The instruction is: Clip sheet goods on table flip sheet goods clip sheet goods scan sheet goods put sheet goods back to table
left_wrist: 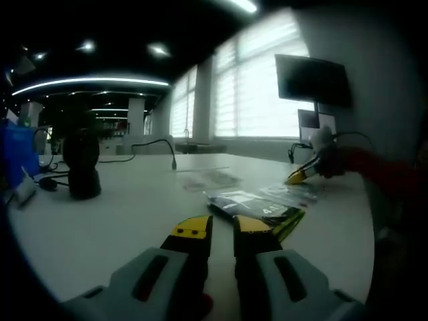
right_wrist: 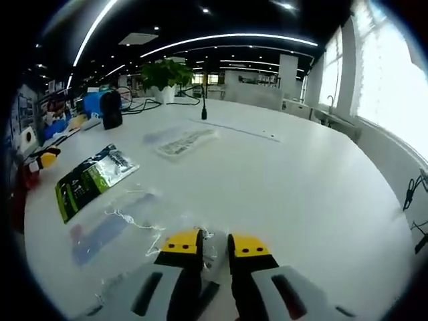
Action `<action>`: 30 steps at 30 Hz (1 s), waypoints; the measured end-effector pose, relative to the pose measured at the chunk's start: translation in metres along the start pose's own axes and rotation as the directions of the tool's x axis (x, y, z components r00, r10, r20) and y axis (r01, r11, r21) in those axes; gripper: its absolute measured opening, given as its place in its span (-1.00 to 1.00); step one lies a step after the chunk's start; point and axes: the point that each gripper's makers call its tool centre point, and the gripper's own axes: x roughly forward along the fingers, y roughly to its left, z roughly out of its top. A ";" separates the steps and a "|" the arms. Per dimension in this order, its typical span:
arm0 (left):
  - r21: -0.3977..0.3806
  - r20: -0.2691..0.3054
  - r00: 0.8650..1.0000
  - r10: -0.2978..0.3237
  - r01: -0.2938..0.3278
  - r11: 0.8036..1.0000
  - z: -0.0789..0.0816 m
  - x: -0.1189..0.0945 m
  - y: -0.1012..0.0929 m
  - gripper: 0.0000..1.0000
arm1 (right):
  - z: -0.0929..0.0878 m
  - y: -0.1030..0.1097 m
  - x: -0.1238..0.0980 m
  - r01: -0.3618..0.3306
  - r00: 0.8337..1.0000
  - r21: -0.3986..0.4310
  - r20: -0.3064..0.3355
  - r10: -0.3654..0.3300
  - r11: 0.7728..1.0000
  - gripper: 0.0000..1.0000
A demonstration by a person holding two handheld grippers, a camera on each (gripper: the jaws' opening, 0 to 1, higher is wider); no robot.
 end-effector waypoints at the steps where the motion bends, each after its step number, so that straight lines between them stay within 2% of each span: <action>1: -0.001 0.000 1.000 0.001 -0.001 1.000 0.000 0.000 0.000 -0.88 | 0.000 0.000 0.000 0.009 1.000 -0.020 -0.006 -0.009 1.000 -0.83; 2: -0.001 0.000 1.000 0.002 -0.002 1.000 0.000 0.000 0.001 -0.88 | 0.001 0.001 0.000 0.015 1.000 -0.026 -0.013 -0.015 1.000 -0.85; 4: -0.002 -0.001 1.000 0.003 -0.003 1.000 0.000 0.001 0.001 -0.88 | 0.003 -0.003 0.000 0.057 0.998 -0.097 -0.027 -0.059 0.994 -0.96; 5: 0.000 -0.003 1.000 0.003 -0.003 1.000 0.000 0.001 0.002 -0.88 | 0.002 0.000 0.000 0.054 0.998 -0.110 -0.036 -0.058 0.993 -0.99; 11: 0.004 0.001 1.000 0.001 -0.001 1.000 0.001 0.000 0.001 -0.88 | 0.003 0.003 0.001 0.074 0.994 -0.199 -0.058 -0.087 0.977 -1.00; 30: 0.005 0.006 1.000 -0.003 0.003 1.000 0.002 0.002 0.001 -0.88 | 0.004 0.002 -0.001 0.103 0.991 -0.246 -0.058 -0.121 0.964 -1.00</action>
